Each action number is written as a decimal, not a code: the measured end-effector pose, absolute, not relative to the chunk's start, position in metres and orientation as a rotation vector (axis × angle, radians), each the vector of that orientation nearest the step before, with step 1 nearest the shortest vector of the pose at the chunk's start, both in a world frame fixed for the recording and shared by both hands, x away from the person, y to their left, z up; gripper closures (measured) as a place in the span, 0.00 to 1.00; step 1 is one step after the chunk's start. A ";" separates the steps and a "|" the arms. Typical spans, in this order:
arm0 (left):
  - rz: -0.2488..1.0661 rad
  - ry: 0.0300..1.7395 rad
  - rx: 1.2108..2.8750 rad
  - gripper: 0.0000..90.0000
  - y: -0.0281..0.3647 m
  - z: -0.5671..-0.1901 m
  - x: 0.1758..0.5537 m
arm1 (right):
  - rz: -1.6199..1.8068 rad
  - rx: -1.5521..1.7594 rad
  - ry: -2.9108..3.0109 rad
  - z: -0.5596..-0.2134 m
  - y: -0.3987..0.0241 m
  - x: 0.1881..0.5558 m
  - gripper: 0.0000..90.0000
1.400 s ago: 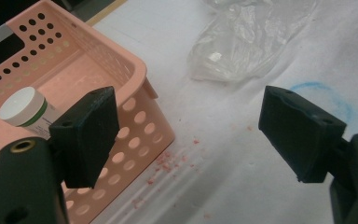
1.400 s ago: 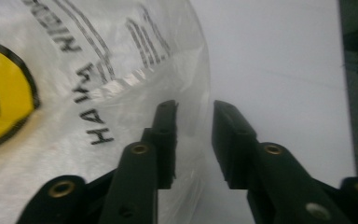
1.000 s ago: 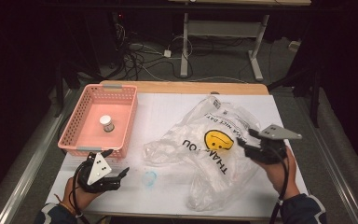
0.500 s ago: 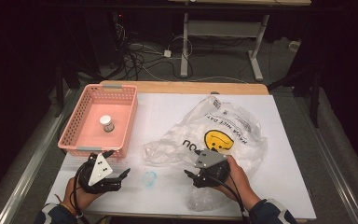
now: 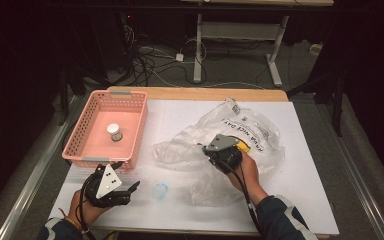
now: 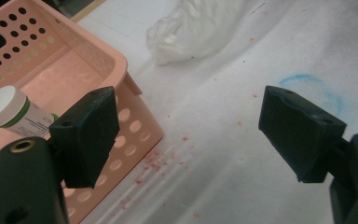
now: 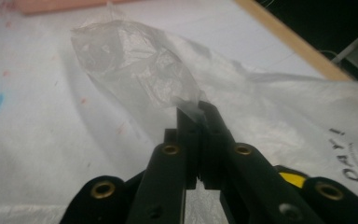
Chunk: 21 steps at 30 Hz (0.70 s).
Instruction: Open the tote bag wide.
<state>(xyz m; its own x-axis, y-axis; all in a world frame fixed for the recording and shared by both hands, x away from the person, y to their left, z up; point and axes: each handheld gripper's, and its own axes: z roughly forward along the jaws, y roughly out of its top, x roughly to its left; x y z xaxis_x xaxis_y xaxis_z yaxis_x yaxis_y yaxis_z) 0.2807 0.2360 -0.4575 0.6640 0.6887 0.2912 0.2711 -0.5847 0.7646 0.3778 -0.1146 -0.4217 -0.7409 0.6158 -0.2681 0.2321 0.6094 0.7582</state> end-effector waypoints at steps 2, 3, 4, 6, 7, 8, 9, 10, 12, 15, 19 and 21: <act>0.761 0.739 2.168 0.22 0.236 -0.457 0.281 | 1.008 0.681 2.303 -0.417 -0.116 0.378 1.00; 0.761 0.740 2.164 0.22 0.237 -0.457 0.280 | 1.015 0.688 2.275 -0.412 -0.118 0.378 1.00; 0.761 0.741 2.163 0.22 0.237 -0.457 0.280 | 1.041 0.680 2.234 -0.400 -0.123 0.376 1.00; 0.764 0.745 2.159 0.22 0.237 -0.456 0.279 | 1.053 0.677 2.171 -0.388 -0.129 0.370 1.00; 0.766 0.745 2.158 0.22 0.237 -0.456 0.279 | 1.053 0.677 2.171 -0.388 -0.129 0.370 1.00; 0.765 0.748 2.156 0.22 0.237 -0.455 0.279 | 1.066 0.665 2.137 -0.382 -0.132 0.367 1.00; 0.767 0.750 2.155 0.22 0.237 -0.455 0.279 | 1.093 0.654 2.076 -0.370 -0.138 0.360 1.00; 0.768 0.752 2.151 0.22 0.237 -0.454 0.279 | 1.099 0.651 2.050 -0.365 -0.141 0.356 1.00; 0.766 0.761 2.140 0.22 0.237 -0.453 0.279 | 1.108 0.629 2.024 -0.358 -0.144 0.349 1.00; 0.768 0.779 2.111 0.22 0.240 -0.448 0.280 | 1.101 0.609 2.024 -0.356 -0.146 0.344 1.00; 0.794 0.787 2.073 0.22 0.244 -0.440 0.281 | 1.105 0.617 2.040 -0.359 -0.148 0.344 1.00; 0.809 0.800 2.056 0.22 0.246 -0.435 0.283 | 1.106 0.623 2.042 -0.360 -0.149 0.344 1.00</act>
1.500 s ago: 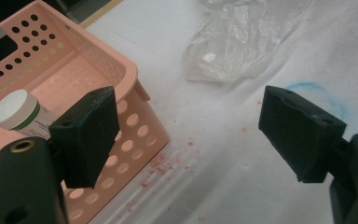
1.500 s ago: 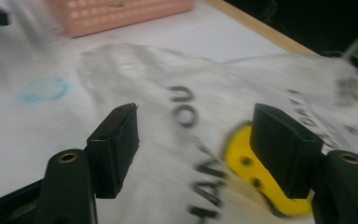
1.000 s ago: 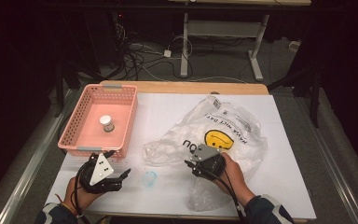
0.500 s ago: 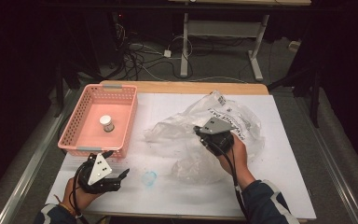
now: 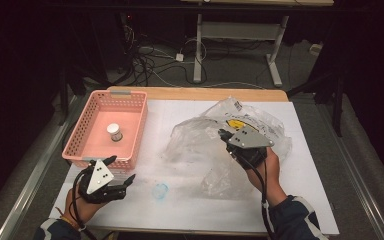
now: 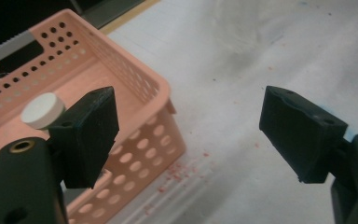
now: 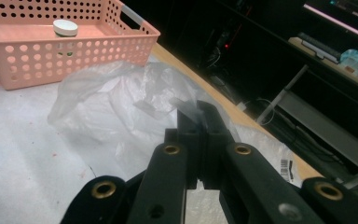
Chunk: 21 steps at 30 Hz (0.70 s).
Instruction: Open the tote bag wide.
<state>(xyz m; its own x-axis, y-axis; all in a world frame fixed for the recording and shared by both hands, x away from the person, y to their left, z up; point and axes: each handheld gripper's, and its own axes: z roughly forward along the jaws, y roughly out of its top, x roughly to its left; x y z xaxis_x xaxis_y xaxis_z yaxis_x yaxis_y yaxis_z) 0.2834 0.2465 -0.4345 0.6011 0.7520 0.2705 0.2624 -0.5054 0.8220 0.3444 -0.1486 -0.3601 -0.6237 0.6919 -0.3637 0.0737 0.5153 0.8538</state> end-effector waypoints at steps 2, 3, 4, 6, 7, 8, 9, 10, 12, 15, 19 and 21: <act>0.833 0.820 2.043 0.21 0.249 -0.428 0.287 | 1.110 0.619 2.060 -0.362 -0.148 0.345 1.00; 0.841 0.839 2.038 0.21 0.250 -0.424 0.290 | 1.109 0.619 2.059 -0.362 -0.148 0.345 1.00; 0.851 0.850 2.027 0.21 0.252 -0.420 0.293 | 1.116 0.619 2.058 -0.362 -0.148 0.345 1.00; 0.846 0.869 2.015 0.21 0.257 -0.412 0.299 | 1.127 0.619 2.054 -0.361 -0.149 0.345 1.00; 0.857 0.872 2.015 0.21 0.258 -0.409 0.303 | 1.132 0.620 2.051 -0.360 -0.150 0.345 1.00; 0.864 0.883 2.014 0.21 0.260 -0.405 0.307 | 1.134 0.621 2.046 -0.359 -0.150 0.346 1.00; 0.861 0.894 2.022 0.21 0.262 -0.401 0.313 | 1.134 0.621 2.046 -0.359 -0.150 0.346 1.00; 0.871 0.909 2.025 0.21 0.263 -0.398 0.319 | 1.144 0.618 2.027 -0.353 -0.152 0.349 1.00; 0.859 0.946 2.026 0.19 0.266 -0.392 0.335 | 1.164 0.623 2.019 -0.349 -0.152 0.350 1.00; 0.819 0.986 2.069 0.17 0.270 -0.386 0.360 | 1.149 0.608 2.018 -0.349 -0.151 0.348 1.00; 0.778 1.030 2.141 0.17 0.272 -0.387 0.390 | 1.163 0.609 2.004 -0.347 -0.154 0.347 1.00; 0.749 1.070 2.166 0.17 0.274 -0.391 0.404 | 1.168 0.611 1.992 -0.346 -0.155 0.347 1.00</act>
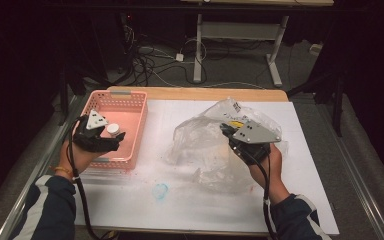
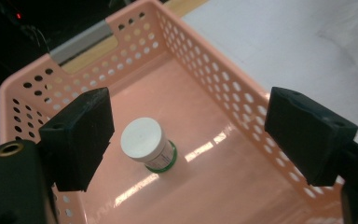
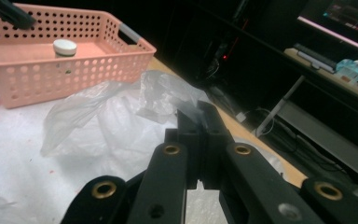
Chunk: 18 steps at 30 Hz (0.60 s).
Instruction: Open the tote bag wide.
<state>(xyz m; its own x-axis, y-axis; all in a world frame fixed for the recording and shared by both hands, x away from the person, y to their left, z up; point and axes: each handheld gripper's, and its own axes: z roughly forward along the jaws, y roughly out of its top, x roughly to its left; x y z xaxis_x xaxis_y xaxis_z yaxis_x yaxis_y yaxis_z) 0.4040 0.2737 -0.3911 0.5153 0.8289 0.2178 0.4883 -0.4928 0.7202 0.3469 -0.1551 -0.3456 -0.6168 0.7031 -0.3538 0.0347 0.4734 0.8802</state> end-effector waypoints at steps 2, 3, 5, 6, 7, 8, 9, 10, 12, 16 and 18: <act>0.707 1.109 2.197 0.17 0.277 -0.398 0.417 | 1.194 0.618 1.965 -0.342 -0.158 0.346 1.00; 0.683 1.140 2.204 0.17 0.278 -0.402 0.423 | 1.212 0.622 1.955 -0.341 -0.159 0.345 1.00; 0.640 1.180 2.230 0.17 0.280 -0.408 0.433 | 1.223 0.622 1.951 -0.340 -0.160 0.345 1.00; 0.626 1.193 2.225 0.17 0.281 -0.408 0.436 | 1.221 0.619 1.953 -0.340 -0.160 0.344 1.00; 0.643 1.196 2.224 0.17 0.281 -0.407 0.438 | 1.222 0.620 1.957 -0.340 -0.159 0.344 1.00; 0.651 1.209 2.242 0.17 0.280 -0.407 0.442 | 1.220 0.617 1.959 -0.340 -0.159 0.345 1.00; 0.638 1.220 2.259 0.17 0.281 -0.407 0.445 | 1.219 0.615 1.962 -0.341 -0.159 0.345 1.00; 0.617 1.223 2.278 0.17 0.281 -0.408 0.449 | 1.221 0.617 1.970 -0.342 -0.158 0.345 1.00; 0.624 1.237 2.320 0.17 0.279 -0.411 0.456 | 1.219 0.614 1.973 -0.343 -0.157 0.345 1.00; 0.556 1.296 2.316 0.18 0.284 -0.421 0.469 | 1.224 0.596 1.978 -0.345 -0.155 0.345 1.00; 0.523 1.334 2.329 0.22 0.286 -0.428 0.475 | 1.228 0.584 1.981 -0.347 -0.155 0.346 1.00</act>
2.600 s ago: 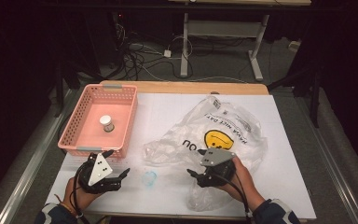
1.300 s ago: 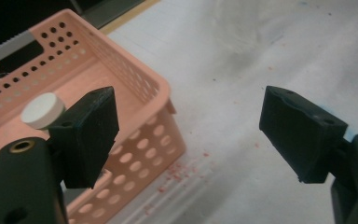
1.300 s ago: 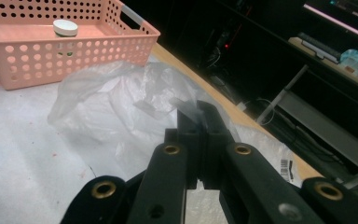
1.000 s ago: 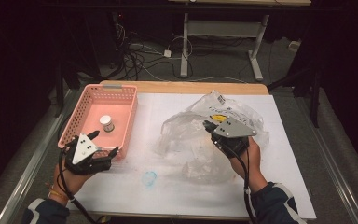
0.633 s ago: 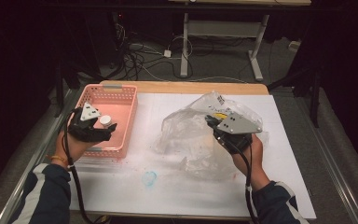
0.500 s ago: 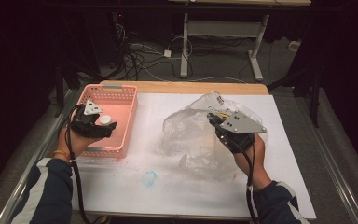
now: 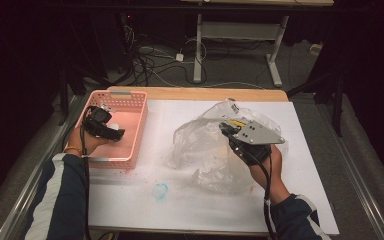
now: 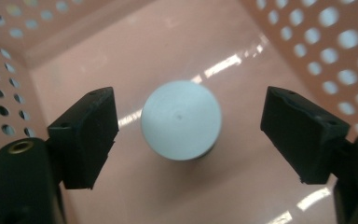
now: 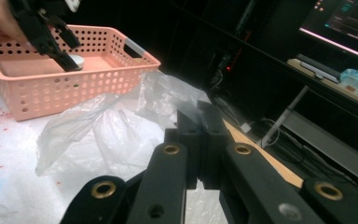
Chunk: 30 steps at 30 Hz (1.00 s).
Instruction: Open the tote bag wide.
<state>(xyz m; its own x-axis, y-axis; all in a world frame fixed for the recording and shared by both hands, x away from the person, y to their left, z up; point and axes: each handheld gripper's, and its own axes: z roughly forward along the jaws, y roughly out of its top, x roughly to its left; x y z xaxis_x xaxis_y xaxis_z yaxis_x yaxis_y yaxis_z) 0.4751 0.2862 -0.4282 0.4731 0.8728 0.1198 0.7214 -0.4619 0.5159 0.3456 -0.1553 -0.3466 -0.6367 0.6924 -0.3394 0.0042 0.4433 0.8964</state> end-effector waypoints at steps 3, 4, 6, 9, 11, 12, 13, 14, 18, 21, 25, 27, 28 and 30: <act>0.509 1.316 2.371 0.35 0.285 -0.430 0.479 | 1.228 0.582 1.986 -0.349 -0.155 0.347 1.00; 0.509 1.303 2.375 0.35 0.286 -0.430 0.479 | 1.228 0.582 1.986 -0.349 -0.155 0.347 1.00; 0.515 1.300 2.385 0.46 0.286 -0.432 0.480 | 1.229 0.589 1.988 -0.350 -0.155 0.348 1.00; 0.540 1.299 2.408 0.52 0.284 -0.433 0.481 | 1.231 0.596 1.991 -0.352 -0.156 0.350 1.00; 0.544 1.292 2.411 0.53 0.284 -0.433 0.482 | 1.225 0.597 1.993 -0.353 -0.157 0.351 1.00; 0.550 1.286 2.412 0.53 0.284 -0.434 0.481 | 1.225 0.600 1.994 -0.354 -0.157 0.351 1.00; 0.551 1.282 2.419 0.53 0.284 -0.433 0.481 | 1.226 0.601 1.993 -0.354 -0.157 0.351 1.00; 0.556 1.274 2.425 0.53 0.283 -0.433 0.481 | 1.226 0.604 1.992 -0.354 -0.157 0.351 1.00; 0.570 1.253 2.435 0.53 0.283 -0.433 0.481 | 1.222 0.602 1.998 -0.354 -0.156 0.351 1.00; 0.599 1.235 2.441 0.54 0.283 -0.431 0.480 | 1.218 0.599 1.996 -0.355 -0.156 0.350 1.00; 0.643 1.198 2.386 0.54 0.285 -0.421 0.473 | 1.221 0.605 1.993 -0.355 -0.157 0.351 1.00; 0.656 1.181 2.344 0.54 0.286 -0.415 0.467 | 1.218 0.605 1.996 -0.355 -0.156 0.351 1.00; 0.658 1.166 2.320 0.54 0.287 -0.411 0.462 | 1.217 0.606 1.999 -0.355 -0.156 0.351 1.00; 0.667 1.128 2.261 0.54 0.287 -0.403 0.452 | 1.215 0.606 2.007 -0.356 -0.155 0.351 1.00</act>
